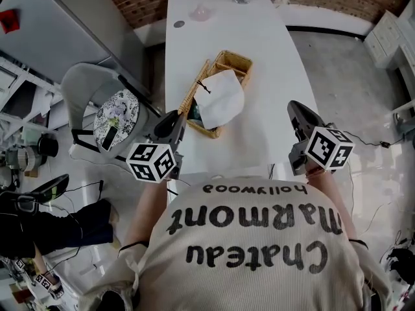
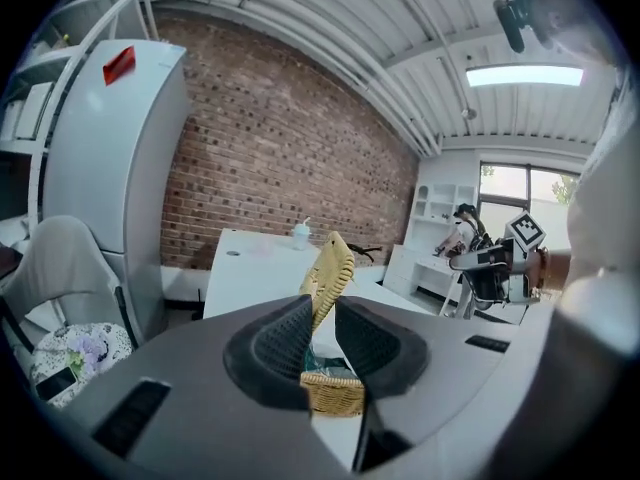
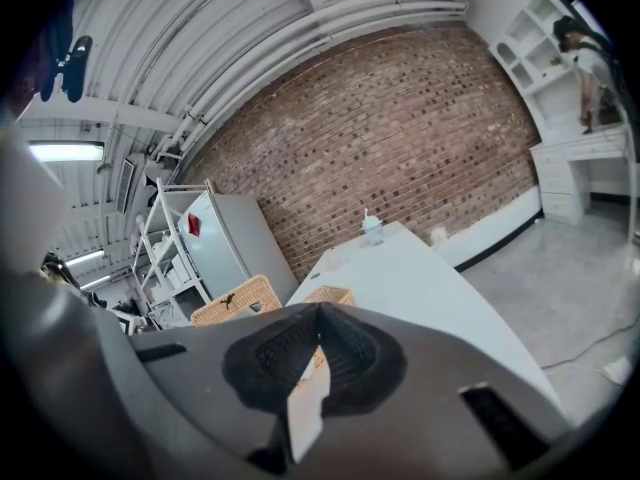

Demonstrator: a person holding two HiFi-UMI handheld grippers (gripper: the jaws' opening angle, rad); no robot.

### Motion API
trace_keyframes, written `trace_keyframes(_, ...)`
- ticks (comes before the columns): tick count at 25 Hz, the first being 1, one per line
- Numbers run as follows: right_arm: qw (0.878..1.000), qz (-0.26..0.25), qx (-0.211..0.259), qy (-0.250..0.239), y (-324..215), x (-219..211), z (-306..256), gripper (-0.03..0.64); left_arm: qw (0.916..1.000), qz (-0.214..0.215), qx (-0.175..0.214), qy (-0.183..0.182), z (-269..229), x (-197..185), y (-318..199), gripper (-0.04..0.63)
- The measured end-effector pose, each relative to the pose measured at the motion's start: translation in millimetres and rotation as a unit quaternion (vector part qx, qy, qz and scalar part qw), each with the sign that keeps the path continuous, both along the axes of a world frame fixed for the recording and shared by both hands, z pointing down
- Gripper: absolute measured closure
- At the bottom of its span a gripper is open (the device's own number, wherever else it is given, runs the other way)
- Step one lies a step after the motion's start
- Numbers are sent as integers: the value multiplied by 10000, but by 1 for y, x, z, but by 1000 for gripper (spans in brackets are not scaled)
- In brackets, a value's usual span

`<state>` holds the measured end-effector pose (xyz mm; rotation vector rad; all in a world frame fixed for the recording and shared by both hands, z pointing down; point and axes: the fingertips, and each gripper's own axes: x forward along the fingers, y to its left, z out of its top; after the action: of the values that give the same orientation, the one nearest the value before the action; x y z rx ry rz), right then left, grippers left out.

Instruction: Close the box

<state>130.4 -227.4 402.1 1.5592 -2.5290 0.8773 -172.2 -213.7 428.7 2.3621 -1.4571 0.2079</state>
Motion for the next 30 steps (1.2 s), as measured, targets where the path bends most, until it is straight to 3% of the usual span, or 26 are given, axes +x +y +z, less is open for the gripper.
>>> trace_keyframes(4, 10000, -45, -17, -18, 0, -2, 0, 614, 9983, 276, 45, -511, 4, 10, 3, 525)
trace_keyframes(10, 9999, -63, -85, -17, 1, -3, 2, 614, 9973, 484, 7, -560, 8, 17, 4, 514)
trace_keyframes(23, 9999, 3, -101, -16, 2, 2, 4, 614, 9885, 792, 9, -1285, 27, 32, 7, 491)
trace_keyframes(30, 9999, 19, -129, -29, 3, 4, 8, 614, 9776, 864, 194, -1908, 37, 36, 9, 489)
